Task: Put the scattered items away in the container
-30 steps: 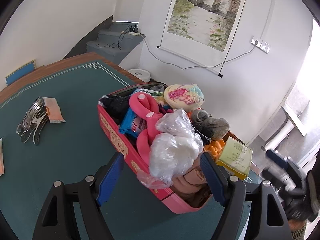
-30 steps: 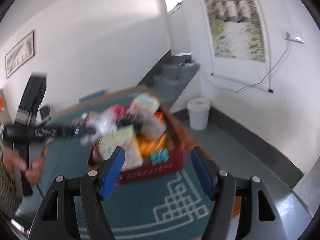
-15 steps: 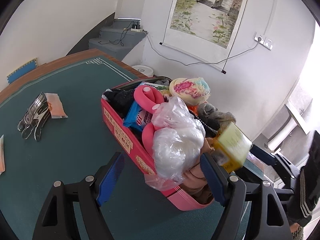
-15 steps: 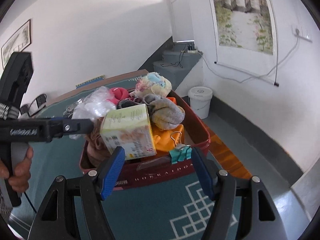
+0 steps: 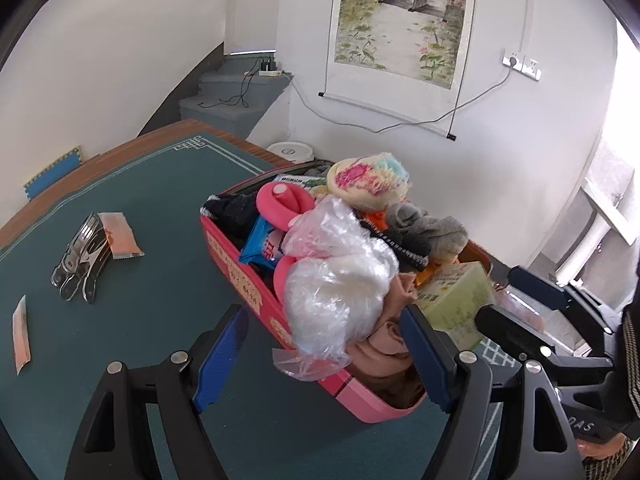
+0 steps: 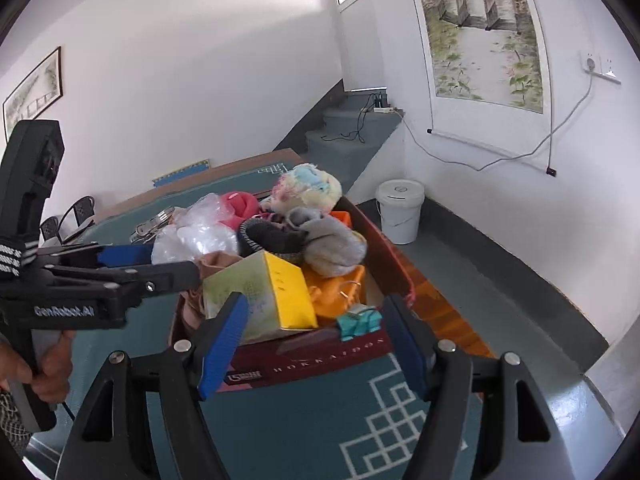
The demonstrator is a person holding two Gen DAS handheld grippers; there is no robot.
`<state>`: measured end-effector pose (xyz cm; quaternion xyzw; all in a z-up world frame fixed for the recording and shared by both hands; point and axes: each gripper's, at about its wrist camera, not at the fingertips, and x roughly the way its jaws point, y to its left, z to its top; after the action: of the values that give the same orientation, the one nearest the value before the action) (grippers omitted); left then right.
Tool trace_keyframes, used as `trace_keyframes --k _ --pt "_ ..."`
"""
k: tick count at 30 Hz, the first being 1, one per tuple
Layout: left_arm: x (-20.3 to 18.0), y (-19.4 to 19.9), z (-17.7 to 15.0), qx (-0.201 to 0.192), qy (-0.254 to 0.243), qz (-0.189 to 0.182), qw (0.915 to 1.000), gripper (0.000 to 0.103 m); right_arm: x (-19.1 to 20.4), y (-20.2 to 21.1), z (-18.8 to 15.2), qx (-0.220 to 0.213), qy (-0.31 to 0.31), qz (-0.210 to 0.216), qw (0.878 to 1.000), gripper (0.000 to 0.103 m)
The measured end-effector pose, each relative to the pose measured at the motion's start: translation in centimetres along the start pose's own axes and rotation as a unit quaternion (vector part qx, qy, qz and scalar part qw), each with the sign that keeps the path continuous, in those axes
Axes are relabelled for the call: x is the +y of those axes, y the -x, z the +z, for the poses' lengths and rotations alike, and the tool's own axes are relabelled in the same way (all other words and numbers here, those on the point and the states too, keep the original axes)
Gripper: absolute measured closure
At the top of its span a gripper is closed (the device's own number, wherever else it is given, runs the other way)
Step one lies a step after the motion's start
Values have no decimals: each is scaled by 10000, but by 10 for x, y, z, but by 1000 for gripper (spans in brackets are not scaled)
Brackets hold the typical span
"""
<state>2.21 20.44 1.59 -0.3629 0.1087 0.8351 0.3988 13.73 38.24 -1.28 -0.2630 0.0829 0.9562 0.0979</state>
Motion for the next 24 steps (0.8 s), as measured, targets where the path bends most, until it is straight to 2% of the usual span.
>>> trace_keyframes --k 7,10,13,15,19,24 --pt "-4 6 -1 -113 -81 243 9996 23 6 9 1 92 113 -118 9998 28" --pt "-9 11 -1 -205 -186 360 9990 23 5 25 2 35 75 -105 9999 22" --pt "-14 17 -3 -274 -289 493 9980 22 7 36 1 99 62 -99 9999 21" --pt "-15 19 -4 -265 -309 593 9974 14 8 38 -2 280 32 -57 9996 21" --pt "-16 23 -8 -233 -293 806 9960 13 16 40 -10 473 77 -102 9988 20" --pt "-14 24 -12 -88 -226 841 9962 13 21 41 -12 507 43 -250 9984 19"
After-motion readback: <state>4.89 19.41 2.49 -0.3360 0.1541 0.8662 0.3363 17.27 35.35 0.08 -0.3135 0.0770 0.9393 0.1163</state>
